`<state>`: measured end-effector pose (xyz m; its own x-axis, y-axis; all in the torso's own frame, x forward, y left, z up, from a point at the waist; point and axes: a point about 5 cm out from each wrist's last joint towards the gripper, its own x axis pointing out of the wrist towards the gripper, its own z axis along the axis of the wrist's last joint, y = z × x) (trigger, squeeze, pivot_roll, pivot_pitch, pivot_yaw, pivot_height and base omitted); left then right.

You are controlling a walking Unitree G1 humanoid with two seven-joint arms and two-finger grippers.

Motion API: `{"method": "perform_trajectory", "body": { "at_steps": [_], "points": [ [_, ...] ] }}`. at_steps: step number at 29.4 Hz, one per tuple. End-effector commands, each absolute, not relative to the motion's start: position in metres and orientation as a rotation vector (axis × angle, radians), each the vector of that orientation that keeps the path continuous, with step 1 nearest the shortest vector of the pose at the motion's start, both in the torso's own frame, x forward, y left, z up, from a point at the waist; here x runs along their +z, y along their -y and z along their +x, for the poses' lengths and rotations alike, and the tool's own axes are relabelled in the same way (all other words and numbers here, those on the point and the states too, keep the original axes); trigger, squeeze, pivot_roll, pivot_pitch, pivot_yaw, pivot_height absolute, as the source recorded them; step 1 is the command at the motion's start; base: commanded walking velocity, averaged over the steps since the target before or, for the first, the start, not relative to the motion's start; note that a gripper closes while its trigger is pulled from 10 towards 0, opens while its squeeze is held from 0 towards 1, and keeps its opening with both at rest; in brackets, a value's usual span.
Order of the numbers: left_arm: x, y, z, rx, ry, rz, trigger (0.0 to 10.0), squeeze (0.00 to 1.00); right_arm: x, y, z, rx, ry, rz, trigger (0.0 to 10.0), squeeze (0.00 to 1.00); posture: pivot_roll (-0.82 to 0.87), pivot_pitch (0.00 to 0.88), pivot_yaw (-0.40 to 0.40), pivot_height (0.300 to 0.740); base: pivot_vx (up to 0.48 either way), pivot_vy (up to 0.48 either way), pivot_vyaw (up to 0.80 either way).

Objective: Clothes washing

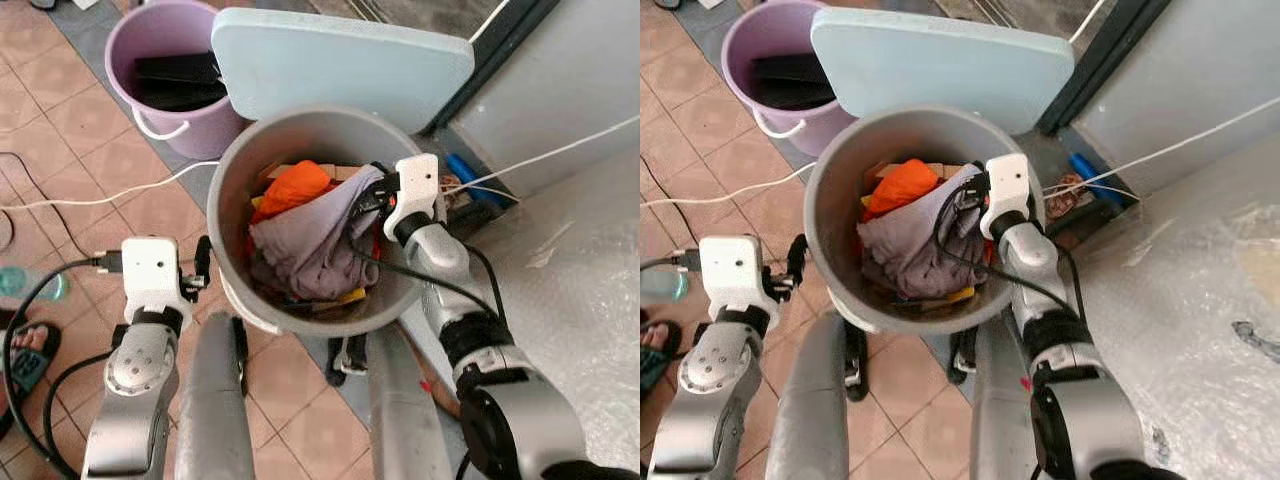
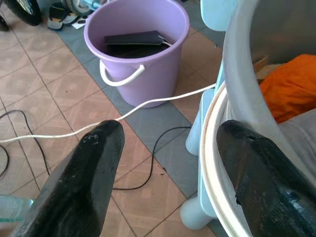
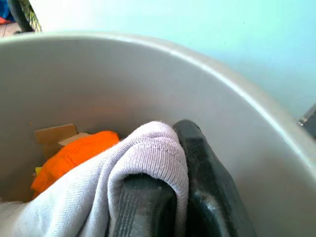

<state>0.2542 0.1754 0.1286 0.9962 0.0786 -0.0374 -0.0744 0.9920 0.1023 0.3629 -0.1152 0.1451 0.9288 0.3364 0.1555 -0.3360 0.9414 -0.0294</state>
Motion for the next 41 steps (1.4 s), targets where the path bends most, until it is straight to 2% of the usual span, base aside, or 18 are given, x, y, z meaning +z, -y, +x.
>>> {"method": "perform_trajectory", "body": {
  "at_steps": [1, 2, 3, 4, 7, 13, 18, 32, 41],
  "points": [
    [0.126, -0.168, 0.263, 0.037, -0.021, 0.085, 10.0, 0.0, 0.152, 0.124, 0.347, 0.306, 0.232, 0.05, 0.0, 0.0, 0.03, 0.114, -0.028, 0.668, 0.0, 0.0, 0.0],
    [0.126, -0.166, 0.267, 0.03, -0.014, 0.083, 10.0, 0.0, 0.153, 0.124, 0.343, 0.301, 0.244, 0.057, 6.1, 0.0, 0.01, 0.082, -0.013, 0.668, 0.0, 0.0, 0.0],
    [0.126, -0.165, 0.27, 0.026, -0.01, 0.082, 10.0, 0.0, 0.154, 0.124, 0.342, 0.297, 0.249, 0.06, 6.1, 0.0, 0.01, 0.082, -0.013, 0.668, 0.0, 0.0, 0.0],
    [0.125, -0.163, 0.277, 0.012, 0.0, 0.075, 10.0, 0.0, 0.157, 0.121, 0.336, 0.316, 0.276, 0.085, 10.0, 0.0, -0.01, 0.046, 0.004, 0.668, 0.0, 0.0, 0.0],
    [0.13, -0.152, 0.291, -0.026, 0.041, 0.059, 10.0, 0.0, 0.167, 0.118, 0.327, 0.319, 0.321, 0.117, 10.0, 0.0, -0.04, 0.0, 0.03, 0.68, 0.0, 0.0, -0.3],
    [0.134, -0.137, 0.309, -0.087, 0.091, 0.047, 10.0, 0.0, 0.184, 0.116, 0.32, 0.316, 0.355, 0.138, 10.0, 0.0, -0.06, 0.0, 0.054, 0.716, 0.0, 0.0, 0.0],
    [0.132, -0.135, 0.312, -0.088, 0.097, 0.042, 10.0, 0.0, 0.186, 0.116, 0.319, 0.312, 0.353, 0.142, 10.0, 0.0, -0.07, 0.0, 0.051, 0.74, 0.0, 0.0, 0.0],
    [0.12, -0.124, 0.314, -0.087, 0.094, 0.062, 10.0, 0.0, 0.187, 0.116, 0.314, 0.312, 0.306, 0.158, 10.0, 0.0, -0.07, 0.0, 0.04, 0.74, 0.0, 0.0, 0.0],
    [0.132, -0.126, 0.318, -0.078, 0.138, 0.064, 10.0, 0.0, 0.191, 0.116, 0.312, 0.304, 0.31, 0.145, 10.0, 0.0, -0.07, 0.0, 0.042, 0.74, 0.0, 0.0, 0.0]
  ]
}}
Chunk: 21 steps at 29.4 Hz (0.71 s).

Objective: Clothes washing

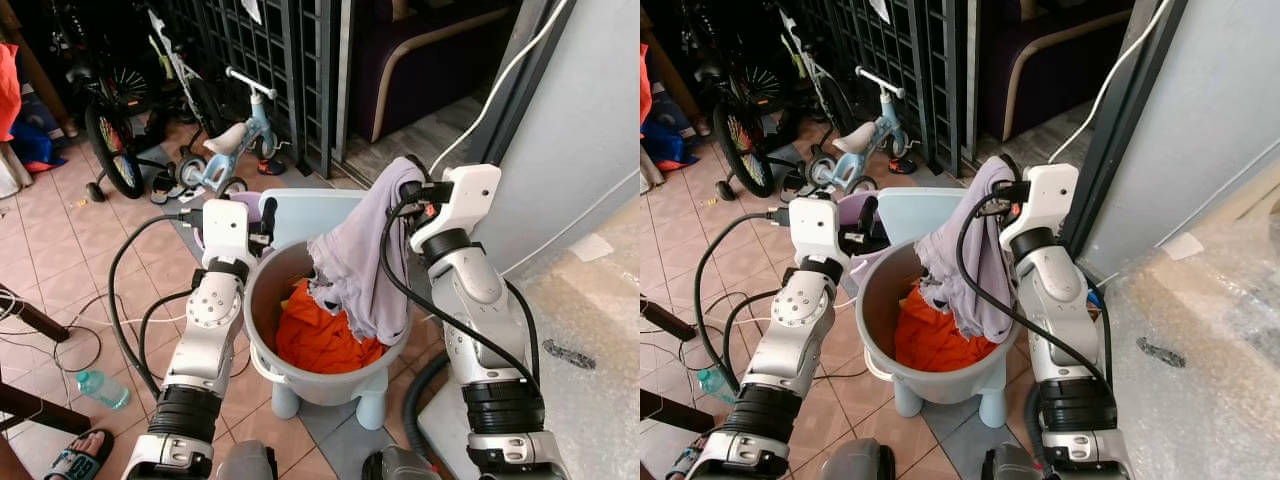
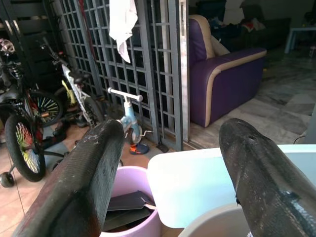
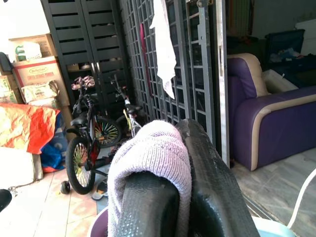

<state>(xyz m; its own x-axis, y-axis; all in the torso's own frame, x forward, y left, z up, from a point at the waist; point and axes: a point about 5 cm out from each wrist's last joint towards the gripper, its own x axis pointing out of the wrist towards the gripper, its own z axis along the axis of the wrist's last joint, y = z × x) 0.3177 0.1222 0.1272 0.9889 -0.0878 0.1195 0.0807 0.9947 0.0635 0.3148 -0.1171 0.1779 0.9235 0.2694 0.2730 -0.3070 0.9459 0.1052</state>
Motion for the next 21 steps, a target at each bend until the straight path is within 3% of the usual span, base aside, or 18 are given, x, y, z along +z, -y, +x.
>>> {"method": "perform_trajectory", "body": {
  "at_steps": [1, 6, 21],
  "points": [
    [0.13, -0.127, 0.316, -0.073, 0.132, 0.068, 10.0, 0.0, 0.19, 0.117, 0.311, 0.3, 0.305, 0.142, 10.0, 0.0, -0.07, 0.0, 0.042, 0.74, 0.0, 0.0, 0.0],
    [0.119, -0.128, 0.309, -0.063, 0.098, 0.08, 10.0, 0.0, 0.178, 0.12, 0.304, 0.278, 0.251, 0.134, 10.0, 0.0, -0.07, 0.001, 0.034, 0.74, 0.0, 0.0, 0.0],
    [0.115, -0.131, 0.305, -0.045, 0.082, 0.074, 10.0, 0.0, 0.175, 0.121, 0.301, 0.275, 0.213, 0.122, 10.0, 0.0, -0.07, 0.024, 0.02, 0.74, -0.307, 0.0, 0.0]
  ]
}}
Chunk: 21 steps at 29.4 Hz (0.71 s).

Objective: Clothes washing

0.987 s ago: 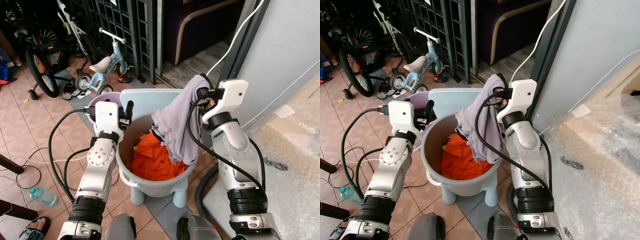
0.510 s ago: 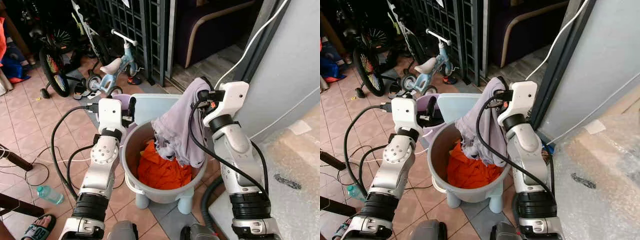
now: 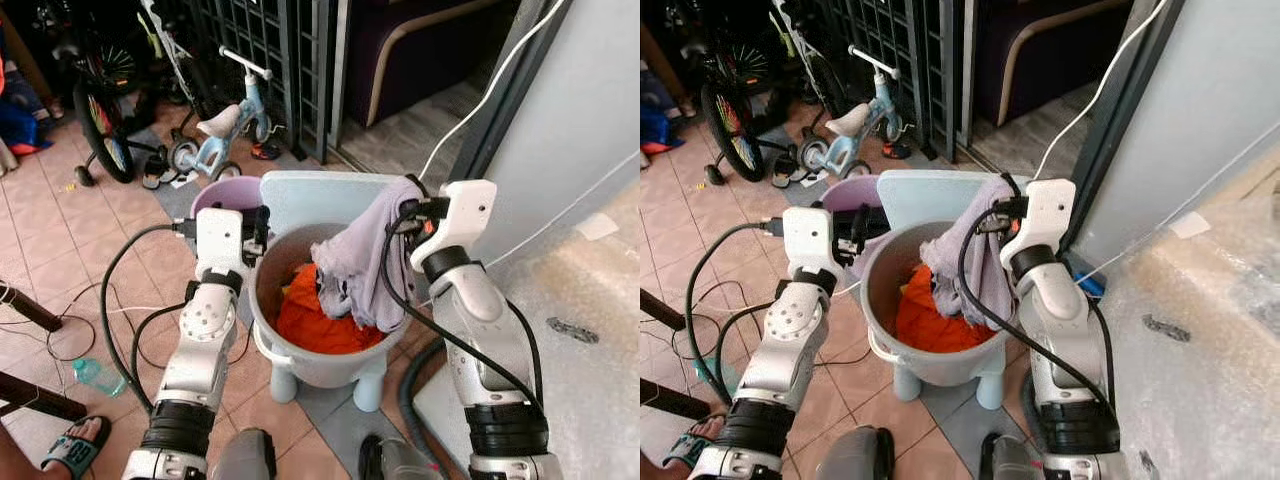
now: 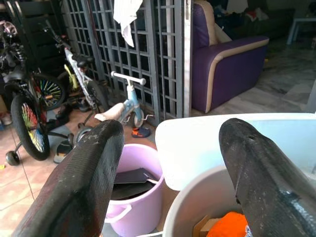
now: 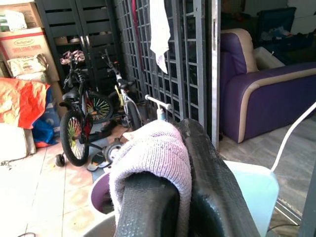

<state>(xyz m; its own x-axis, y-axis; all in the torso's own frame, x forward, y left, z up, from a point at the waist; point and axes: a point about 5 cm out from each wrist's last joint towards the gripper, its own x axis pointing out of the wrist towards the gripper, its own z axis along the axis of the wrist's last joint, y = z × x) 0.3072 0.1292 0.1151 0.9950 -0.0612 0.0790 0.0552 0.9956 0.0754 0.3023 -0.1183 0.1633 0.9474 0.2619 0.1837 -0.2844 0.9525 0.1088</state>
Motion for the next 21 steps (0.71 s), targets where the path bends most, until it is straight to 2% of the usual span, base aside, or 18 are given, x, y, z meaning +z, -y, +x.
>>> {"method": "perform_trajectory", "body": {
  "at_steps": [1, 3, 21],
  "points": [
    [0.1155, -0.1312, 0.3053, -0.045, 0.082, 0.074, 10.0, 0.0, 0.1747, 0.1206, 0.3007, 0.275, 0.213, 0.122, 10.0, 0.0, -0.07, 0.024, 0.02, 0.74, 0.0, 0.0, 0.0],
    [0.1156, -0.1323, 0.3042, -0.041, 0.083, 0.066, 10.0, 0.0, 0.1744, 0.1204, 0.3005, 0.276, 0.205, 0.114, 10.0, 0.0, -0.07, 0.025, 0.018, 0.74, 0.0, 0.0, 0.0],
    [0.1165, -0.1249, 0.3085, -0.101, 0.067, -0.028, 10.0, 0.0, 0.1765, 0.1184, 0.3007, 0.273, 0.212, 0.08, 10.0, 0.0, -0.1, 0.0, 0.034, 0.74, 0.0, 0.0, -0.8]
  ]
}}
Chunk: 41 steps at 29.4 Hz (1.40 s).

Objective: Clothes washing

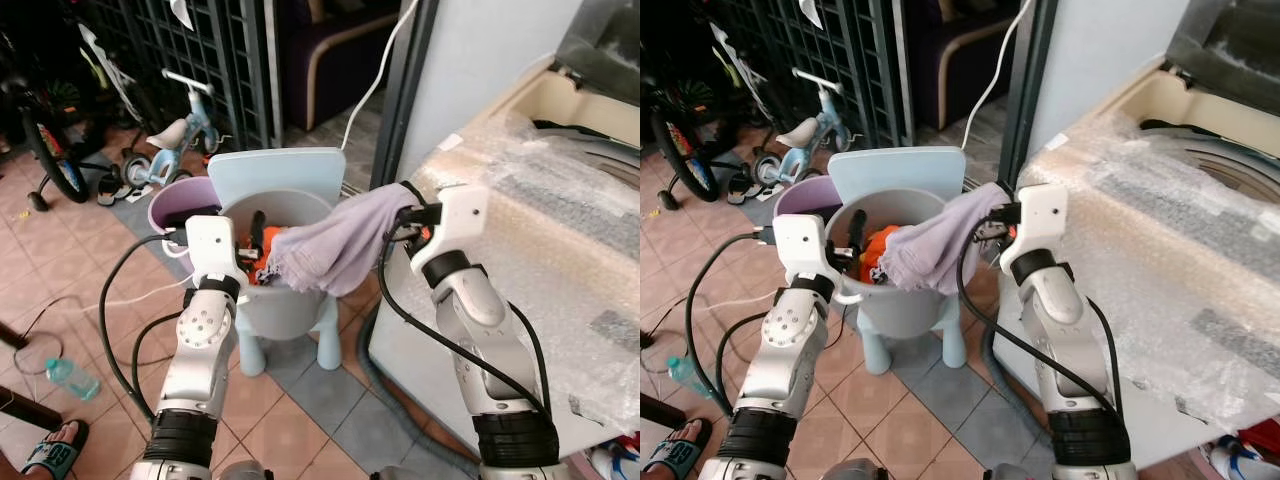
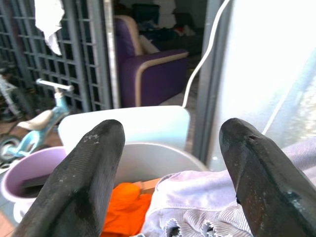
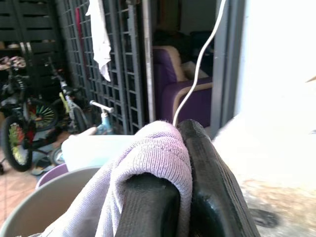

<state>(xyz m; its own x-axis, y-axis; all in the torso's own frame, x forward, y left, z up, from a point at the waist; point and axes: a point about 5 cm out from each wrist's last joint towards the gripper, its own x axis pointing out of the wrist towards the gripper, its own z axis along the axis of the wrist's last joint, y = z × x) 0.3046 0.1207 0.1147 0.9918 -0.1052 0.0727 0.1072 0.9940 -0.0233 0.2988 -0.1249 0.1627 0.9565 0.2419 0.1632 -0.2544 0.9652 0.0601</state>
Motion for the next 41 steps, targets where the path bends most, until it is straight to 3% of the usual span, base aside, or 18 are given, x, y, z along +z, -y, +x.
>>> {"method": "perform_trajectory", "body": {
  "at_steps": [1, 18, 33, 41],
  "points": [
    [0.1165, -0.1249, 0.3085, -0.101, 0.067, -0.028, 10.0, 0.0, 0.1765, 0.1184, 0.3007, 0.273, 0.212, 0.08, 10.0, 0.0, -0.1, 0.0, 0.034, 0.74, 0.0, 0.0, -0.8],
    [0.1212, -0.1265, 0.315, -0.092, 0.046, -0.084, 10.0, 0.0, 0.1777, 0.1179, 0.3023, 0.263, 0.223, 0.072, 10.0, 0.0, -0.1, 0.001, 0.037, 0.74, 0.0, 0.0, -0.8],
    [0.1183, -0.1283, 0.3126, -0.089, 0.035, -0.073, 10.0, 0.0, 0.1767, 0.1186, 0.2996, 0.256, 0.219, 0.075, 10.0, 0.0, -0.1, 0.017, 0.035, 0.74, 0.0, 0.334, -0.8],
    [0.1184, -0.1305, 0.312, -0.106, 0.045, -0.057, 10.0, 0.0, 0.1758, 0.1179, 0.2993, 0.246, 0.218, 0.074, 10.0, 0.0, -0.1, 0.022, 0.04, 0.74, 0.0, 0.0, -0.8]
  ]
}}
